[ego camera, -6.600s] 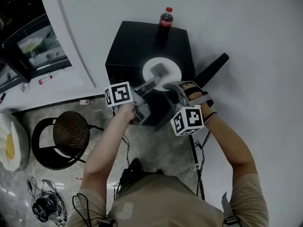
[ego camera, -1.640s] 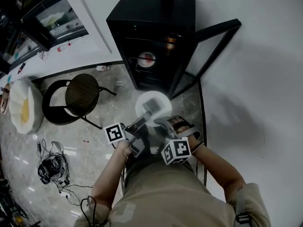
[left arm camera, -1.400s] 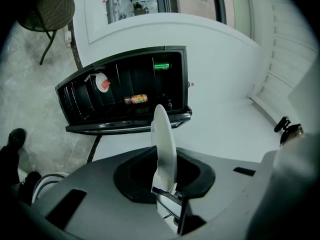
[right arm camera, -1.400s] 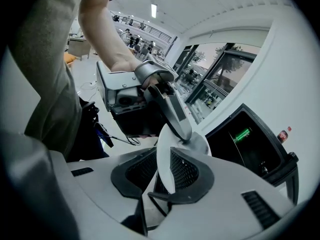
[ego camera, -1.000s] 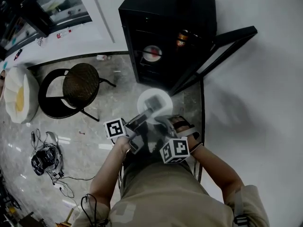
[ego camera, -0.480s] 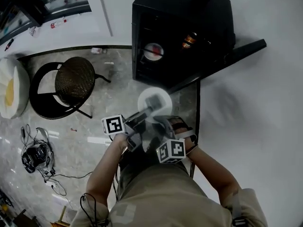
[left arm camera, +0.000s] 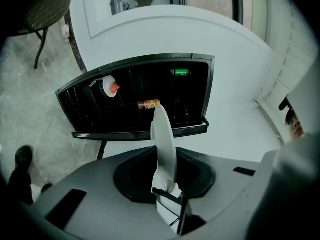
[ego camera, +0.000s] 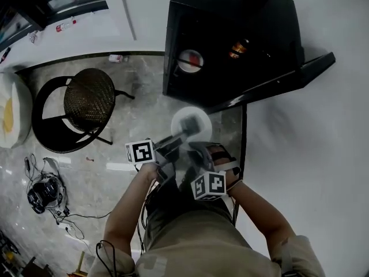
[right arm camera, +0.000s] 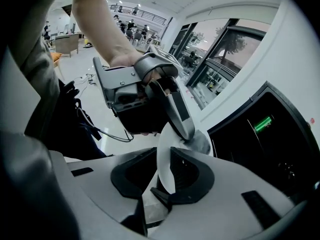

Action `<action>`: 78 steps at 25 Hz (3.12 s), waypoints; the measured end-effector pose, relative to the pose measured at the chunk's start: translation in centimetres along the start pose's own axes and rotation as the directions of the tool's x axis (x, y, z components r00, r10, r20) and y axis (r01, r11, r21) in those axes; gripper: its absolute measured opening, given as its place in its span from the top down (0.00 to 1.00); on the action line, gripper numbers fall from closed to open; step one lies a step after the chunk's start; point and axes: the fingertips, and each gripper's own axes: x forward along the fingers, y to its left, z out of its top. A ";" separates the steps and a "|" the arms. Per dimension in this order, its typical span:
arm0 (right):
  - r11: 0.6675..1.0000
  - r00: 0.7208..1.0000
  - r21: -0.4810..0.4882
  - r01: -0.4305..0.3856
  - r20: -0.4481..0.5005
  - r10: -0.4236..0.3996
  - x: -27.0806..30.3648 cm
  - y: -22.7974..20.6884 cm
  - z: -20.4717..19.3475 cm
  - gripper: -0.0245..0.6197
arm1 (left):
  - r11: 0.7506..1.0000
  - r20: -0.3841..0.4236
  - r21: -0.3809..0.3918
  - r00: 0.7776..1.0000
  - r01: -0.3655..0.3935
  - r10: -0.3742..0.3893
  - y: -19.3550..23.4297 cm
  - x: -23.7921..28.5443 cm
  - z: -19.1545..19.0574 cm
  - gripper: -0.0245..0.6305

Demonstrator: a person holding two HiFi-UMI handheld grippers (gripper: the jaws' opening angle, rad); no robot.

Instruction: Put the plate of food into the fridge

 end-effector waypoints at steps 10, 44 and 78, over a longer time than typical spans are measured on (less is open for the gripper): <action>0.999 0.999 0.035 -0.027 -0.035 0.028 3.0 1.4 -1.6 0.85 | 0.999 -0.018 -0.026 0.999 -0.044 0.043 3.8 0.3 -0.1 0.86; 0.999 0.996 0.031 -0.033 -0.082 0.036 12.5 2.8 -9.2 0.84 | 0.999 0.062 -0.046 0.998 -0.011 0.014 15.2 4.3 1.1 0.86; 0.998 0.985 0.041 -0.053 -0.161 0.059 22.2 4.5 -17.0 0.83 | 0.999 0.052 -0.007 0.997 -0.050 0.050 26.4 8.6 2.0 0.88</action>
